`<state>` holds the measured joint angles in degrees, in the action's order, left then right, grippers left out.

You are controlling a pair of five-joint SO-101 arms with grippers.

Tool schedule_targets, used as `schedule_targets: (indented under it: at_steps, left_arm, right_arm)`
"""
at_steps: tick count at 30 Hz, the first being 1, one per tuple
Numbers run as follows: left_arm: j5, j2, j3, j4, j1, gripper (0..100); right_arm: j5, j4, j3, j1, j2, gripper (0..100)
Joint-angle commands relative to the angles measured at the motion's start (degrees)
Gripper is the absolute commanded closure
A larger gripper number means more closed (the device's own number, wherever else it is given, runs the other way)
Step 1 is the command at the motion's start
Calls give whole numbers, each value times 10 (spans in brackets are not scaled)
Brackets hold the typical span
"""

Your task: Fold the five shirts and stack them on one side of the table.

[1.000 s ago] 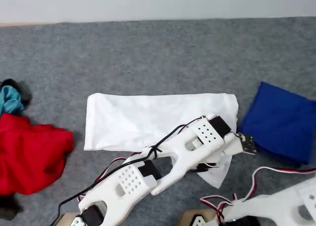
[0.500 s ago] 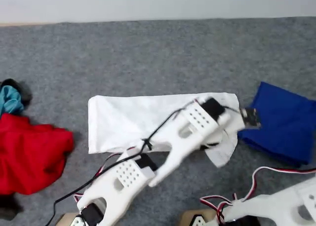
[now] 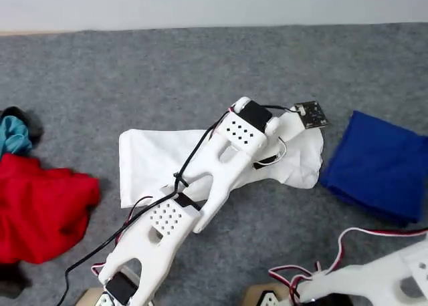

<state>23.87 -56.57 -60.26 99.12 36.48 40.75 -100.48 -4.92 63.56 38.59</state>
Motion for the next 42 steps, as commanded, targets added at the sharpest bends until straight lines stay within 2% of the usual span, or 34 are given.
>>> schedule_targets:
  at_steps: [1,6,16,21,24,30,42]
  left_arm:
    - [1,18,-15,15,18,994]
    - [1,61,36,15,62,994]
    - [1,187,298,14,152,994]
    - [0,192,367,4,188,992]
    - [0,192,377,-3,199,976]
    - [0,198,371,14,199,870]
    - [3,264,372,0,180,863]
  right_arm:
    - [3,-21,7,-15,15,980]
    - [3,-21,12,-18,15,980]
    - [3,-21,12,-17,15,982]
    - [3,-22,12,-17,15,982]
    - [3,-22,12,-17,15,983]
    - [3,-23,12,-16,16,983]
    - [6,-22,66,-16,88,983]
